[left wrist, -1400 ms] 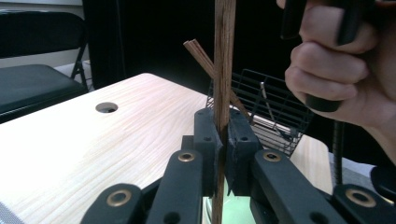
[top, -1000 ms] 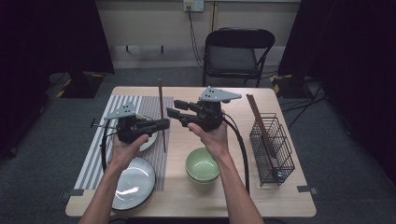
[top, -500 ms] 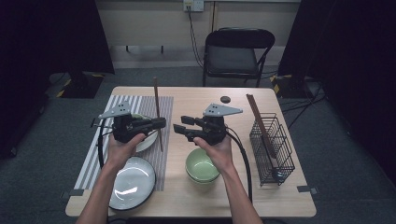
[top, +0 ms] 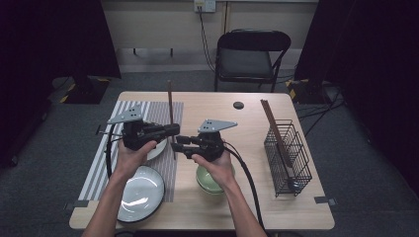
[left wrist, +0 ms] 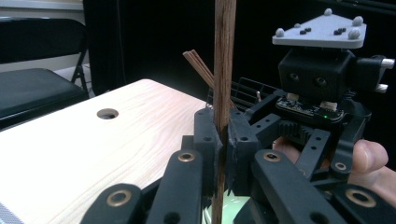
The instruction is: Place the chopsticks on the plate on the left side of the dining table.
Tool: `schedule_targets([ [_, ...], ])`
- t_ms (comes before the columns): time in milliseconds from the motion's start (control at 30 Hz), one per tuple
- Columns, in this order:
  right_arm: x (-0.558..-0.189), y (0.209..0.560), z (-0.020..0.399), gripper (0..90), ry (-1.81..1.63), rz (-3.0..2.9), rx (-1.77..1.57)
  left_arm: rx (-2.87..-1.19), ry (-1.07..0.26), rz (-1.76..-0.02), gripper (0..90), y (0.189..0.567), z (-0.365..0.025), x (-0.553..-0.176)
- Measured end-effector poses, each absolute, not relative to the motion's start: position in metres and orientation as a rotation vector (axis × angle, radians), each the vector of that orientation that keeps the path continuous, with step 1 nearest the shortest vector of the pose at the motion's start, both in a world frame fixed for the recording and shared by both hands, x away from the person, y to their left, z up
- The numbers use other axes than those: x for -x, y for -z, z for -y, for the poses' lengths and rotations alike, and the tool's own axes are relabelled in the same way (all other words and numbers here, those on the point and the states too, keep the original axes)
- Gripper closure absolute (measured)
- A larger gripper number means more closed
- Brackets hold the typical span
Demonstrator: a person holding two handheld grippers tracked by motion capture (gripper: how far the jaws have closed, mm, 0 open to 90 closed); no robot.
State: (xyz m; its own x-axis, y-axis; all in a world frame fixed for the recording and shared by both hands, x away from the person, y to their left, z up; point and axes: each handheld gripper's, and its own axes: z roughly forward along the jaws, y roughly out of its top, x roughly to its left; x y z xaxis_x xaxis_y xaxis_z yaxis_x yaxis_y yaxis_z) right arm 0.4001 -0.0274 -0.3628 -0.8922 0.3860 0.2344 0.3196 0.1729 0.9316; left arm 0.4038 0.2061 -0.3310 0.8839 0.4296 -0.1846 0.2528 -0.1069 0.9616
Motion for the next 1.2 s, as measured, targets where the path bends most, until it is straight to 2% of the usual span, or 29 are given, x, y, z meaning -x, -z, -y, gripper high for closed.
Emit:
schedule_targets([
  [200, -0.402, 0.366, 0.024, 74.5, -1.876, -2.367, -0.703, -1.695, -0.148, -0.526, 85.0, 0.331, -0.202, -0.403],
  [333, -0.403, 0.367, 0.024, 76.6, -1.878, -2.375, -0.691, -1.705, -0.147, -0.509, 85.0, 0.331, -0.197, -0.402],
  [433, -0.404, 0.370, 0.028, 83.7, -1.881, -2.376, -0.695, -1.713, -0.151, -0.506, 85.0, 0.331, -0.194, -0.401],
  [500, -0.404, 0.370, 0.030, 85.2, -1.886, -2.367, -0.695, -1.702, -0.140, -0.511, 84.8, 0.332, -0.193, -0.402],
  [1000, -0.400, 0.366, 0.030, 85.7, -1.829, -2.389, -0.675, -1.701, -0.153, -0.526, 78.3, 0.335, -0.206, -0.404],
  [1200, -0.402, 0.367, 0.026, 84.7, -1.836, -2.391, -0.658, -1.699, -0.134, -0.473, 84.6, 0.329, -0.202, -0.403],
])
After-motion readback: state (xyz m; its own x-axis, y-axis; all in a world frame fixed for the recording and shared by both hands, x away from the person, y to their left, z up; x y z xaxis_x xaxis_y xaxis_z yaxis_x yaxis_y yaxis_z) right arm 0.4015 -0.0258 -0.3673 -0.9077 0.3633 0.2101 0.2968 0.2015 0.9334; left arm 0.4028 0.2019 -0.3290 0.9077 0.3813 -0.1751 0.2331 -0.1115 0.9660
